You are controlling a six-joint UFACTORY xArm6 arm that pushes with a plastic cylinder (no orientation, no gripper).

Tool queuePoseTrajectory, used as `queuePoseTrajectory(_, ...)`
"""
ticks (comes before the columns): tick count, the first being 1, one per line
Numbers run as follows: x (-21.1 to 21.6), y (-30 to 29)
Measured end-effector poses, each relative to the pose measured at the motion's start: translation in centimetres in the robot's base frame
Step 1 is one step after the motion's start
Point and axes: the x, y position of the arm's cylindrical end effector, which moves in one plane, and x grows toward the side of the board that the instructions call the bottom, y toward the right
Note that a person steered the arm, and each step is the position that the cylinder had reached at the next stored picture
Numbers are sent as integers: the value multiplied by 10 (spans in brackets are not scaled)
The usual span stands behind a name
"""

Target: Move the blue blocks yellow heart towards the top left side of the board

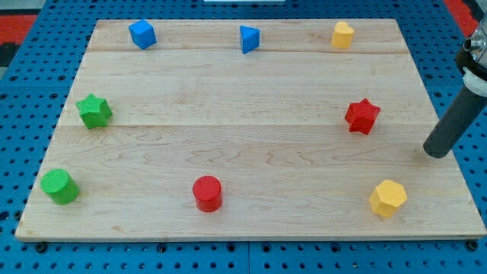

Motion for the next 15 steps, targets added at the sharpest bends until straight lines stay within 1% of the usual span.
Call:
queuePoseTrajectory(2, 0, 6)
queuePoseTrajectory(3, -53, 16)
queuePoseTrajectory(4, -144, 16)
queuePoseTrajectory(5, -192, -30)
queuePoseTrajectory(7, -266, -48)
queuePoseTrajectory(8, -260, -88)
queuePoseTrajectory(11, -258, -309)
queuePoseTrajectory(12, -257, -355)
queuePoseTrajectory(13, -255, -351)
queuePoseTrajectory(14, -269, -330)
queuePoseTrajectory(15, -290, -373)
